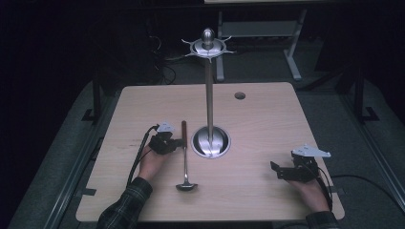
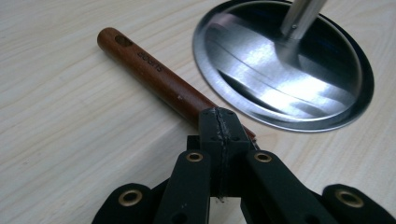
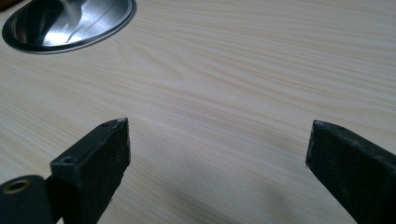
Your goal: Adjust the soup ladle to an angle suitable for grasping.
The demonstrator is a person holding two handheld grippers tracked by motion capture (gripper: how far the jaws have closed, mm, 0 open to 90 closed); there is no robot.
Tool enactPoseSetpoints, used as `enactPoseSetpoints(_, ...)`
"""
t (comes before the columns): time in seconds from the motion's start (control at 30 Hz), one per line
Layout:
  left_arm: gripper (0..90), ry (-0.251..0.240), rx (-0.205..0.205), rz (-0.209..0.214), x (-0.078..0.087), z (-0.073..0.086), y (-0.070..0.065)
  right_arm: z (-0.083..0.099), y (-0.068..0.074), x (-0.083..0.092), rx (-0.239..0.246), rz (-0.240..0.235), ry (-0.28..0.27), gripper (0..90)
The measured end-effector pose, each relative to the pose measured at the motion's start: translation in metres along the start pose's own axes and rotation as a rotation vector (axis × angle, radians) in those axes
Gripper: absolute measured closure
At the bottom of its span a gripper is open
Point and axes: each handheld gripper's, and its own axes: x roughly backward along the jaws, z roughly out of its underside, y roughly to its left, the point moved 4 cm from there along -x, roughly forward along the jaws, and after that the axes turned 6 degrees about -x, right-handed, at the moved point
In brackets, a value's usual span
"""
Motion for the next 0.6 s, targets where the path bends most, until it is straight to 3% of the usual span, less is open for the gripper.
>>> enactPoseSetpoints(0.17,89.8,0.002,-0.021,0.021,-0.003,-0.003,-0.006,0.000,0.000,0.000,0.001,-0.001,0.001,5.9)
enactPoseSetpoints(0.23,89.8,-0.002,-0.007,0.030,-0.004,-0.003,-0.009,0.000,0.000,0.000,0.001,-0.001,0.003,5.9)
enactPoseSetpoints(0.3,89.8,0.007,-0.028,0.032,-0.002,-0.004,-0.010,0.000,0.000,0.000,0.002,-0.001,0.001,5.9)
enactPoseSetpoints(0.37,89.8,0.005,-0.005,0.047,0.000,-0.004,-0.013,0.000,0.000,0.000,0.003,-0.001,0.002,5.9)
enactPoseSetpoints(0.43,89.7,0.012,-0.020,0.059,0.005,-0.006,-0.015,0.000,0.001,0.000,0.004,-0.001,0.002,5.9)
enactPoseSetpoints(0.6,89.8,0.030,-0.034,0.115,0.019,-0.008,-0.036,0.001,0.000,0.000,0.005,0.000,0.003,5.9)
